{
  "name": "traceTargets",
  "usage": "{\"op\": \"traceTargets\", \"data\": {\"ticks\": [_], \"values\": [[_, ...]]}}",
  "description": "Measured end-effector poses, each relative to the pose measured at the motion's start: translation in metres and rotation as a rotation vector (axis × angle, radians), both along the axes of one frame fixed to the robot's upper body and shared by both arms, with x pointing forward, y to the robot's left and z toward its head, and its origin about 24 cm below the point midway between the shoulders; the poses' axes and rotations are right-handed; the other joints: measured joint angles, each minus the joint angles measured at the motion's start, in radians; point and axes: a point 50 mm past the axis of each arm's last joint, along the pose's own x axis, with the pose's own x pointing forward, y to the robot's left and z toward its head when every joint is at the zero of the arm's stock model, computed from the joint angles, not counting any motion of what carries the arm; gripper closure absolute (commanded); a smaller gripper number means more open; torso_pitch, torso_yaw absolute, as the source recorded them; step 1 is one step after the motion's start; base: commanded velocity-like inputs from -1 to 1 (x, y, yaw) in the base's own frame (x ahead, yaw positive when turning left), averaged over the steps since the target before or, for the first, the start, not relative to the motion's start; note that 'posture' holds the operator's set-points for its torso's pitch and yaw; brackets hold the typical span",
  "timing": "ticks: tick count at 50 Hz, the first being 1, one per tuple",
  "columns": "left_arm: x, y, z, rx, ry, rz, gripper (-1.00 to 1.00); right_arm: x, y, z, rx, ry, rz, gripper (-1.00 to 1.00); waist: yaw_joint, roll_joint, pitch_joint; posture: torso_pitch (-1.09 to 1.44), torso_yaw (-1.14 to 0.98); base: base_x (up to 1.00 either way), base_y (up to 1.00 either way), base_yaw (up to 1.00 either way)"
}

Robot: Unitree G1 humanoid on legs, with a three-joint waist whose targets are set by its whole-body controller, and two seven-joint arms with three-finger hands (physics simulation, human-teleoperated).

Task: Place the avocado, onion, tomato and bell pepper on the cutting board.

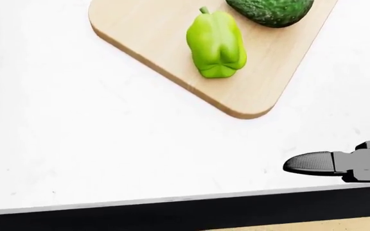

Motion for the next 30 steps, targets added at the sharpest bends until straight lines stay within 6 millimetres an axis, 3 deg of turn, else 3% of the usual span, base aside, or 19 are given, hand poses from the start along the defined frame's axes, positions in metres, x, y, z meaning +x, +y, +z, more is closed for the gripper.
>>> {"op": "traceTargets", "data": {"ticks": [6,9,10,13,15,30], "values": [[0.0,-0.001,0.002,0.004,0.0,-0.005,-1.0,0.0,-0.001,0.0,0.001,0.0,-0.001,-1.0,0.0,0.0,0.004,0.68,-0.06,0.0,0.0,0.0],[0.0,-0.002,0.003,0.009,0.001,-0.01,-0.82,-0.001,-0.001,-0.001,0.0,0.001,-0.004,-1.0,0.0,-0.001,0.006,0.68,-0.06,0.0,0.0,0.0],[0.0,-0.002,0.003,0.009,-0.001,-0.01,-0.61,-0.001,-0.001,-0.001,0.0,0.001,-0.003,-1.0,0.0,-0.001,0.007,0.68,-0.06,0.0,0.0,0.0],[0.0,-0.002,0.004,0.016,-0.003,-0.008,-0.47,-0.001,-0.001,0.0,-0.001,-0.001,-0.002,-1.0,-0.001,-0.001,0.009,0.68,-0.06,0.0,0.0,0.0],[-0.001,-0.001,0.006,0.021,-0.01,-0.003,-0.22,-0.001,-0.001,0.0,-0.001,-0.003,-0.002,-1.0,-0.001,-0.001,0.01,0.68,-0.06,0.0,0.0,0.0],[-0.003,-0.001,0.012,0.034,-0.039,-0.002,0.33,-0.001,-0.002,0.001,-0.003,-0.002,-0.004,-1.0,0.005,0.0,0.004,0.68,-0.06,0.0,0.0,0.0]]}}
